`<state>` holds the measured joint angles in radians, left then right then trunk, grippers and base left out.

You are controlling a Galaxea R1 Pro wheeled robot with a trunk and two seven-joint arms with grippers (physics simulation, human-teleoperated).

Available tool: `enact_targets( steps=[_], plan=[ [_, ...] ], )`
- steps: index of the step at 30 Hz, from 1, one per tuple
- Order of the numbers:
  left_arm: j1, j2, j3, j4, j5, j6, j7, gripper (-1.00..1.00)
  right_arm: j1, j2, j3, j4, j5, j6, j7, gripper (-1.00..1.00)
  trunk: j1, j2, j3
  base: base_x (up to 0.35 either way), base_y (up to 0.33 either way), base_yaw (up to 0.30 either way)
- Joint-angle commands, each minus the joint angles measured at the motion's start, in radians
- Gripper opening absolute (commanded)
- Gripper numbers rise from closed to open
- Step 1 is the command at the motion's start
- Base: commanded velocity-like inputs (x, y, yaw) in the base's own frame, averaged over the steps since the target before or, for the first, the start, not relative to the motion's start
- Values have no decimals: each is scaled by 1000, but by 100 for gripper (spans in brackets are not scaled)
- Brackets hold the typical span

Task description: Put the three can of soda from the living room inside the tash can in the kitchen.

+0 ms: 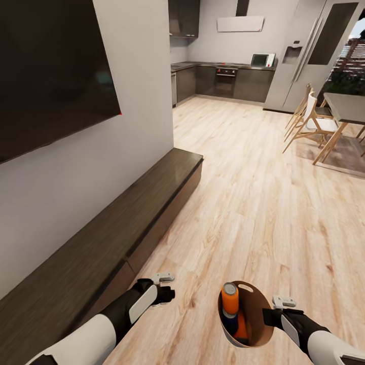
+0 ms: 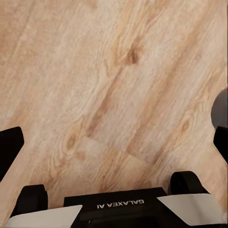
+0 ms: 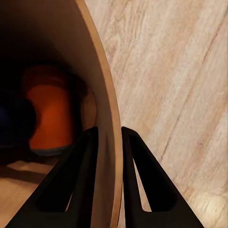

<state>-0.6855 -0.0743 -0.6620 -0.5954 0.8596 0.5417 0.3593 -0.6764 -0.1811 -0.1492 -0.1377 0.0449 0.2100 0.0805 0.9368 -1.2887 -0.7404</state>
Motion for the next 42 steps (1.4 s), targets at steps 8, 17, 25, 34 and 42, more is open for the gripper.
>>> enact_targets(
  steps=[8,17,25,34,42],
  plan=[
    [1,1,1,-39,-1,5,2,100,0,0,-4,0,-7,0,6,-100,31,-56,-25,0,0,0],
    [1,1,0,-43,-1,6,3,100,0,0,-4,0,-7,-4,5,-100,65,-119,-53,0,0,0],
    [1,1,-1,-44,-1,6,3,100,0,0,-4,0,-7,-6,7,-100,96,-175,-78,0,0,0],
    [1,1,-1,-44,-1,6,3,100,0,1,-4,0,-7,-6,7,-100,130,-238,-107,0,0,0],
    [1,1,-1,-44,-1,5,3,100,0,1,-3,0,-7,-6,7,-100,161,-294,-132,0,0,0]
  ],
)
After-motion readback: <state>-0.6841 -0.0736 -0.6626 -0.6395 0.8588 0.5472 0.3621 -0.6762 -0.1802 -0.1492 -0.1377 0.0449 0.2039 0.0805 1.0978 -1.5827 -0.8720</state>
